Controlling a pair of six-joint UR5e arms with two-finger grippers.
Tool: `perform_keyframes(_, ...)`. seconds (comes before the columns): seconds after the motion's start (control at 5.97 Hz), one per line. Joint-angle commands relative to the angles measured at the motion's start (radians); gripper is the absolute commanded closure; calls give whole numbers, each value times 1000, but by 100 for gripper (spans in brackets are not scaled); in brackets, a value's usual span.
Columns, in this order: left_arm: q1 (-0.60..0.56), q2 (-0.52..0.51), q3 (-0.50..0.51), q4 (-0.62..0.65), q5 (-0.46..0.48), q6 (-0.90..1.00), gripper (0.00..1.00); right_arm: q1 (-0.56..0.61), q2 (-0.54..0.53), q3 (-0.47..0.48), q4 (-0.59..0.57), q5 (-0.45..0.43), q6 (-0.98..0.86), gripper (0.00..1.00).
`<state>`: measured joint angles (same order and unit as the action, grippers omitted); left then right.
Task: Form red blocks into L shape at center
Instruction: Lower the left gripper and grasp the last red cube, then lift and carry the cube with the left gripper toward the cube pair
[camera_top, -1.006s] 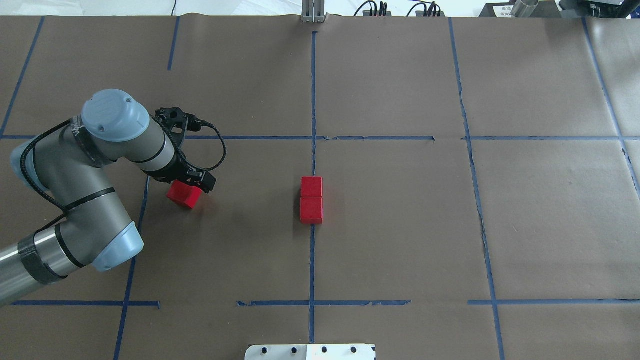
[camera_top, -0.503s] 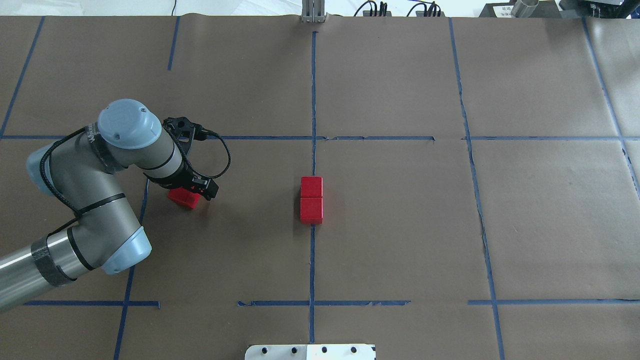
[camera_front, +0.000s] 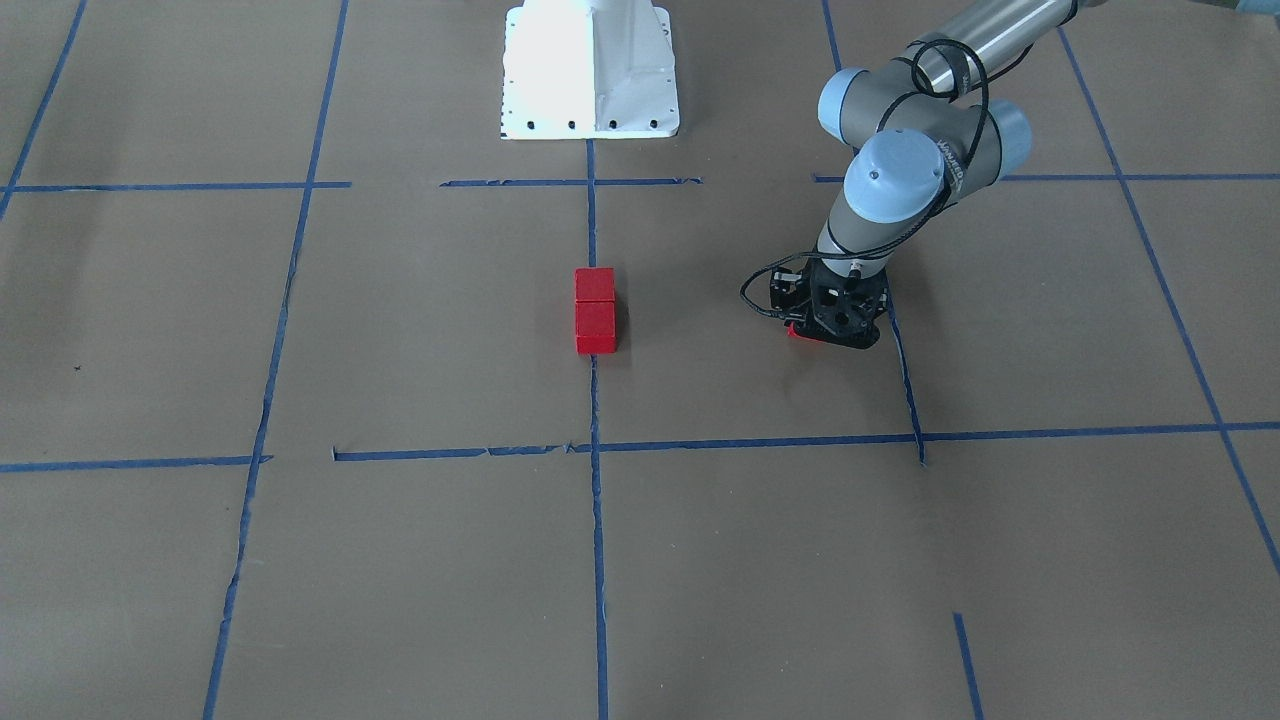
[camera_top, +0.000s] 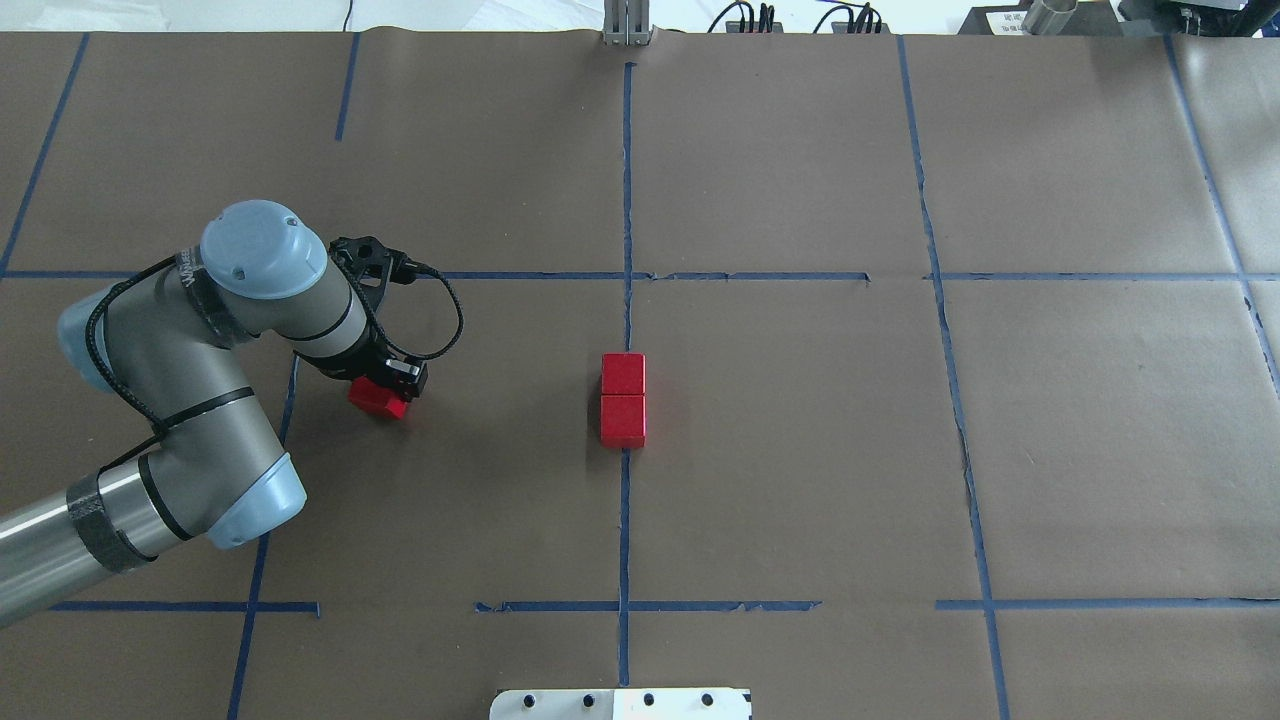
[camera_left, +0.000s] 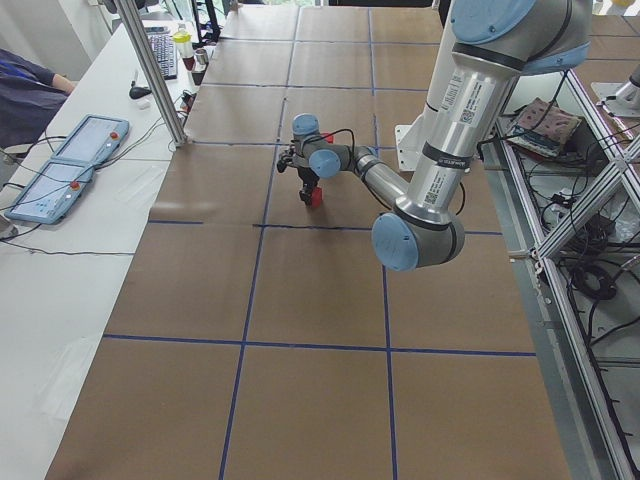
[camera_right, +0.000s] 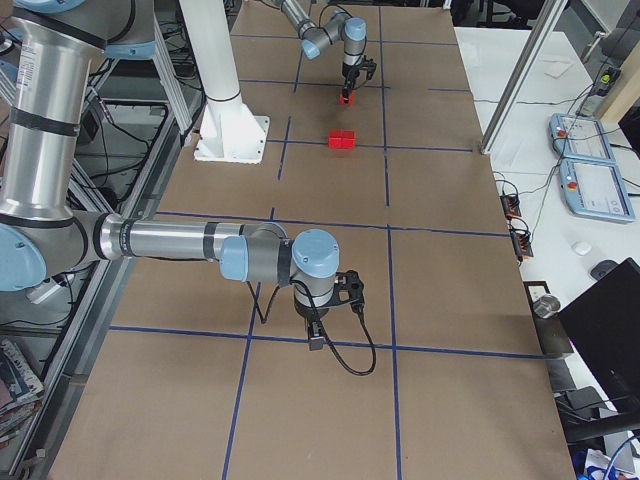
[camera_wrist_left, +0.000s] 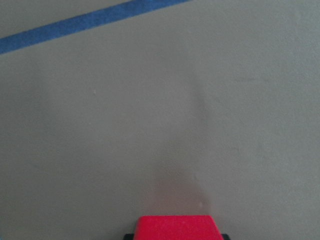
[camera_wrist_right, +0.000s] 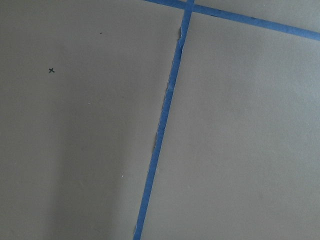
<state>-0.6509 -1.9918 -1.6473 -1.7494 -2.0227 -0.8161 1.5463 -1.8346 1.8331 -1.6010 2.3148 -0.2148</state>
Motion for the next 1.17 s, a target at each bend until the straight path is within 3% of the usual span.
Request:
perform_keyframes(0.0,-33,-88,-25,178,-2,-53,94,0,0,0,3,0,0,0)
perform_keyframes(0.17,-47,-122,-84,317,2,-198,94,0,0,0,3,0,0,0)
perform_keyframes(0.67,-27,-185,-134,314,36,-1107,92,1,0,-2,3,2,0,0)
perform_keyframes(1.01,42,-238,-67,256,105,-1636,89,1,-2,-2,3,2,0,0)
